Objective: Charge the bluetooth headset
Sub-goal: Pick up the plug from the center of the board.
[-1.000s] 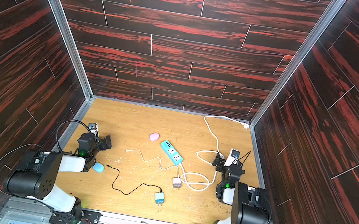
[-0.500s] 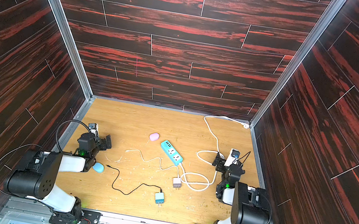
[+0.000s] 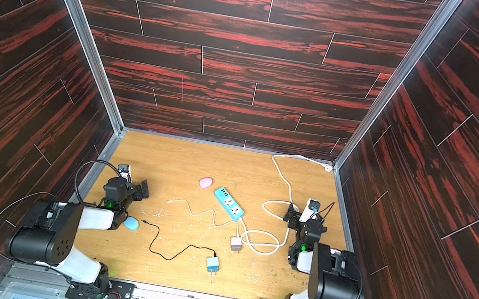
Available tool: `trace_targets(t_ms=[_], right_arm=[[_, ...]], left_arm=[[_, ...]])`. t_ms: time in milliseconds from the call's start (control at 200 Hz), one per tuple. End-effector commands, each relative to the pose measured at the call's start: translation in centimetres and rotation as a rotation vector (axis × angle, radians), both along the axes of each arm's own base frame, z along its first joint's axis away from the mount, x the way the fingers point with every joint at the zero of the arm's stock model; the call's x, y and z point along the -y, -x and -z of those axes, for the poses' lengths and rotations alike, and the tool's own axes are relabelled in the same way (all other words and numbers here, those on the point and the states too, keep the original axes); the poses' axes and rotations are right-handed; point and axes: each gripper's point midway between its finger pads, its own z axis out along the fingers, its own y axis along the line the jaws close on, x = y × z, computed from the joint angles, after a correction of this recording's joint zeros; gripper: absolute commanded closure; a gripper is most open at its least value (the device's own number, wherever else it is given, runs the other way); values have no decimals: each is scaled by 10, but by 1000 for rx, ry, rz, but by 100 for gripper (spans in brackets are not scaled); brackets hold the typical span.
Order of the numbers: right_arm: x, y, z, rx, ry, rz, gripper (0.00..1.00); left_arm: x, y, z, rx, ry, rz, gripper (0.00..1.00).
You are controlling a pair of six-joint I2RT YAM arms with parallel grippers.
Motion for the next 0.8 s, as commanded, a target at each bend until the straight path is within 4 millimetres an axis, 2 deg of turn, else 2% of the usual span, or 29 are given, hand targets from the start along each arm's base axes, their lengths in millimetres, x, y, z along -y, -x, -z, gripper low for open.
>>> trace_targets(t_ms=[0, 135, 266, 446, 526, 586, 671, 746, 792], right_arm=[[1, -4, -13, 36, -11, 15, 1], [-1, -10, -28, 2, -5, 0, 1], [-12, -17, -35, -79, -34, -63, 1], [-31, -14, -78, -2, -171, -145, 1], [-38, -17, -92, -21, -281, -163, 1], [-40, -17, -97, -57, -420, -146, 1], [-34, -12, -86, -182, -644, -71, 1], [-59, -10, -101, -180, -744, -276, 1], [-69, -10, -108, -187, -762, -337, 1]], left_arm=[[-12, -10, -24, 76, -21, -54, 0], [-25, -13, -43, -61, -23, -137, 0], [-25, -17, -68, -44, 35, -163, 0], [-17, -15, -90, 24, 263, -223, 0], [-17, -6, -90, 30, 427, -301, 0], [-6, -8, -91, 48, 524, -252, 0], [21, -15, -96, 51, 620, -105, 0], [45, -17, -97, -13, 667, 4, 0], [57, -15, -94, -58, 679, 41, 0]])
